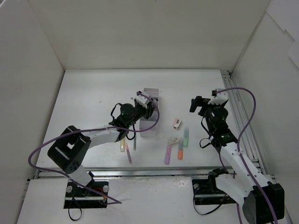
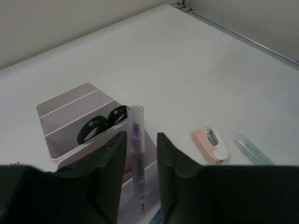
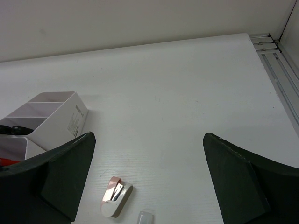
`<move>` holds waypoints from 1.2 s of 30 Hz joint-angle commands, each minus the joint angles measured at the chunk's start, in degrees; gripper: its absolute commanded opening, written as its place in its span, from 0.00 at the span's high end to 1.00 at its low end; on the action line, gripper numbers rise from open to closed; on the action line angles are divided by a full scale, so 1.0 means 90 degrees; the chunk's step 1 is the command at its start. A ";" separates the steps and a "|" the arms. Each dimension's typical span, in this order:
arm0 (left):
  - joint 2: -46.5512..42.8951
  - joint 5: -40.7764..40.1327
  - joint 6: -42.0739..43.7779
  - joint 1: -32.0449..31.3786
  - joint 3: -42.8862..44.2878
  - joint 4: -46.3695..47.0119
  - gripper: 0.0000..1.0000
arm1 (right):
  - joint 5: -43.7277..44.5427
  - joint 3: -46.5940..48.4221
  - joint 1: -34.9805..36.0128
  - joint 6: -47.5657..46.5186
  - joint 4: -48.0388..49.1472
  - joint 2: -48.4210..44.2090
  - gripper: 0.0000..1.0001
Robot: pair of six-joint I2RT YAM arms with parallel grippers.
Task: Sort the stationery into containers
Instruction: Place the pen in the storage box, then pick up the pen from the center of the board.
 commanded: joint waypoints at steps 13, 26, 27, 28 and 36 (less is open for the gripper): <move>-0.2463 -0.1551 -0.0523 -0.0534 -0.0610 -0.1216 0.01 | -0.0300 0.0042 -0.0036 0.0150 0.0533 -0.0178 0.02; -0.3003 -0.2255 -0.1579 -0.1070 -0.0649 -0.5194 0.01 | -0.0203 0.0335 -0.0045 0.0346 0.0016 0.0125 0.02; -0.2897 -0.2401 -0.1657 -0.1129 -0.0659 -0.5340 0.02 | -0.0193 0.0344 -0.0045 0.0355 0.0016 0.0125 0.02; -0.2857 -0.2470 -0.1745 -0.1130 -0.0678 -0.5341 0.04 | -0.0193 0.0344 -0.0045 0.0365 0.0006 0.0135 0.02; -0.2798 -0.2559 -0.2136 -0.1130 -0.1166 -0.5195 0.16 | -0.0144 0.0354 -0.0045 0.0346 -0.0004 0.0203 0.02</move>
